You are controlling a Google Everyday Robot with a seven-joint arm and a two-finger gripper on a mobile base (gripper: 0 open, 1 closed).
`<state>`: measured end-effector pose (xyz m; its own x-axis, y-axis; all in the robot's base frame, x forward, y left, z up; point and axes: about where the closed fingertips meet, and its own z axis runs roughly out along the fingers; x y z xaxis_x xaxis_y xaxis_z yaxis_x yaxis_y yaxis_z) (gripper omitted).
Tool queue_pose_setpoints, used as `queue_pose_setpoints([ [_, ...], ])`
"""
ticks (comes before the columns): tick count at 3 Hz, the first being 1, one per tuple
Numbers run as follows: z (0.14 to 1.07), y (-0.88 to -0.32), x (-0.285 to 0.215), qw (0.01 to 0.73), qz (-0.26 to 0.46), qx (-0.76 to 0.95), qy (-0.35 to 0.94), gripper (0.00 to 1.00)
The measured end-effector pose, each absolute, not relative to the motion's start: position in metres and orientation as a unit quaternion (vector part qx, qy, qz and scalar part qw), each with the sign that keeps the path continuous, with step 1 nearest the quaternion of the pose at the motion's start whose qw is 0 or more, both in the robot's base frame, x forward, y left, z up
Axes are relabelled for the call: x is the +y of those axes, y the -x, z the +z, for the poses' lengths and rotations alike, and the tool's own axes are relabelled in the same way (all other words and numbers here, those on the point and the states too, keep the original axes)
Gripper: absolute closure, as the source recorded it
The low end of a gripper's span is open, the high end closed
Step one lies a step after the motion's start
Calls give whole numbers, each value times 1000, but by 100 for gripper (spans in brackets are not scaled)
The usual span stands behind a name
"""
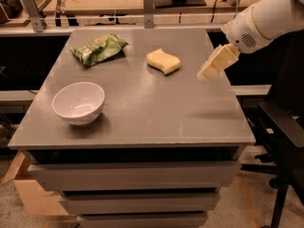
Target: Place sponge into white bowl
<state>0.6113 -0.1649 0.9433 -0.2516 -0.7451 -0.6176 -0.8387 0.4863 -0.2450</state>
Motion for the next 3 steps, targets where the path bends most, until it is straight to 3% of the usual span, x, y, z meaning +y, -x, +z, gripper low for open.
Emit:
queue_pose_setpoints([
  [3, 908, -647, -139, 367, 123, 786, 482, 0],
])
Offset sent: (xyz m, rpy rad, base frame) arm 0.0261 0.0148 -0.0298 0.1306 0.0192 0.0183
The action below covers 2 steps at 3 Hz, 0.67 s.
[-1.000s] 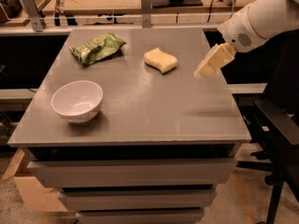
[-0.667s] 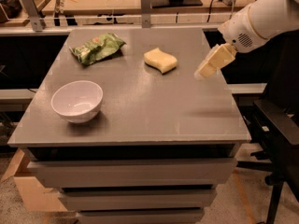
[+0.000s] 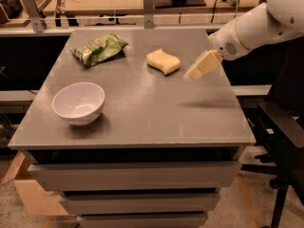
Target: Place sponge into white bowl
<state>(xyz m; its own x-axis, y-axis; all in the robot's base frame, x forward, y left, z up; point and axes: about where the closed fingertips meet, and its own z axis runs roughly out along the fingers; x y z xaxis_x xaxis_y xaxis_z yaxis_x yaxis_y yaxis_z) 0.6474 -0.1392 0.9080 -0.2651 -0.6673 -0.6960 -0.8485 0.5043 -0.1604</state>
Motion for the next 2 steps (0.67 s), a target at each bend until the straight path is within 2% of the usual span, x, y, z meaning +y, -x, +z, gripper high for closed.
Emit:
queue_pose_setpoints([
  [2, 869, -697, -105, 380, 136, 799, 446, 0],
])
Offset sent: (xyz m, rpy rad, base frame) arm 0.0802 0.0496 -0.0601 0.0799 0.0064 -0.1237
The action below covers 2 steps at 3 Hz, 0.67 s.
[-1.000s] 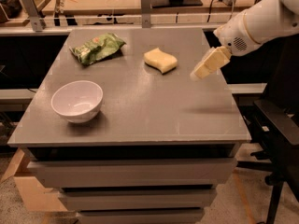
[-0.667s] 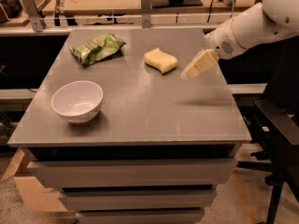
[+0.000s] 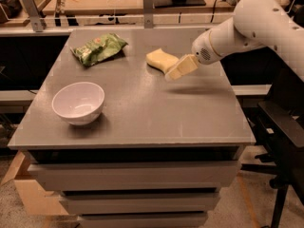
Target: Place sponge into white bowl
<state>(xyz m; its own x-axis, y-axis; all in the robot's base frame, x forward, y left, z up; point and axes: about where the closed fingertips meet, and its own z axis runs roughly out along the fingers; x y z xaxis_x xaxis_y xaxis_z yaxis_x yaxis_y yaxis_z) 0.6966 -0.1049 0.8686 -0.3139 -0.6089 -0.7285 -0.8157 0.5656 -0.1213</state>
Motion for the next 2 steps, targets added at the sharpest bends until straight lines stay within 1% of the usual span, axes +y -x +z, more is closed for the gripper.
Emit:
queue_pose_setpoints([
  [2, 844, -727, -72, 378, 154, 805, 431, 0],
])
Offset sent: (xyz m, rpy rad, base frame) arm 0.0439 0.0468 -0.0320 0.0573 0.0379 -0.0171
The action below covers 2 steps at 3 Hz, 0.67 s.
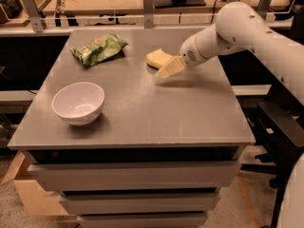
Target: Place sponge into white bowl
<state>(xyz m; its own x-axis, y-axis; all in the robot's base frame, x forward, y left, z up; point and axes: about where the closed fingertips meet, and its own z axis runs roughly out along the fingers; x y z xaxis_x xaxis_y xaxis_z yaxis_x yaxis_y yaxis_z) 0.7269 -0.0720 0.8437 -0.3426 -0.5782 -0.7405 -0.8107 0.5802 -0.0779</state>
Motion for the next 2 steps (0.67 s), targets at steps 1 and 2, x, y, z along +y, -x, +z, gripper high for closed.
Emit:
queue_pose_setpoints([
  [1, 836, -732, -60, 376, 164, 803, 431, 19],
  [2, 832, -733, -56, 378, 173, 802, 429, 41],
])
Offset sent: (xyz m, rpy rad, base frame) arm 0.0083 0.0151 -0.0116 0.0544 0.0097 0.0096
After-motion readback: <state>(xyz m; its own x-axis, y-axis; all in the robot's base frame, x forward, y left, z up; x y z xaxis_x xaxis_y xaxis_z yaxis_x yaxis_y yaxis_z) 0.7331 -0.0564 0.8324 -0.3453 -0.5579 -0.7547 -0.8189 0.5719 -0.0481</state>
